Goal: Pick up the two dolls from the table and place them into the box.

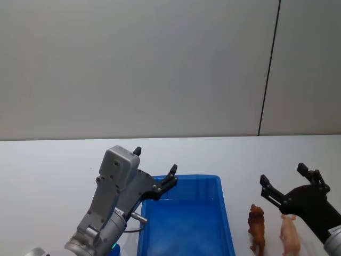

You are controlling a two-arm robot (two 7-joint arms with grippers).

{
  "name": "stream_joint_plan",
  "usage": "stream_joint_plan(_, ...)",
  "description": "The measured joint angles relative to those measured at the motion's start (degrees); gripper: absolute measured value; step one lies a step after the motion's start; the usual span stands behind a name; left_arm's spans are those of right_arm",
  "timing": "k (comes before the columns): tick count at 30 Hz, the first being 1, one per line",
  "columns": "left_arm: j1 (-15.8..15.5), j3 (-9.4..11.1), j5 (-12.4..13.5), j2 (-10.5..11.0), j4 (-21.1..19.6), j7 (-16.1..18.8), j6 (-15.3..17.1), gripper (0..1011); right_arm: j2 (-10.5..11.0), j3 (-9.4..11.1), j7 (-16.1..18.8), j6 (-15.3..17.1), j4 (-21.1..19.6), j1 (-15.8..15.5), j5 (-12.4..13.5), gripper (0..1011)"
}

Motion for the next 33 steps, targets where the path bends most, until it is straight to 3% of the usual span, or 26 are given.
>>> stream_joint_plan(33, 0.0, 0.0, 0.0, 0.0, 0.0, 0.0, 0.0, 1001, 0.0, 0.0, 0.0, 0.0, 0.0, 0.0, 0.0, 1001)
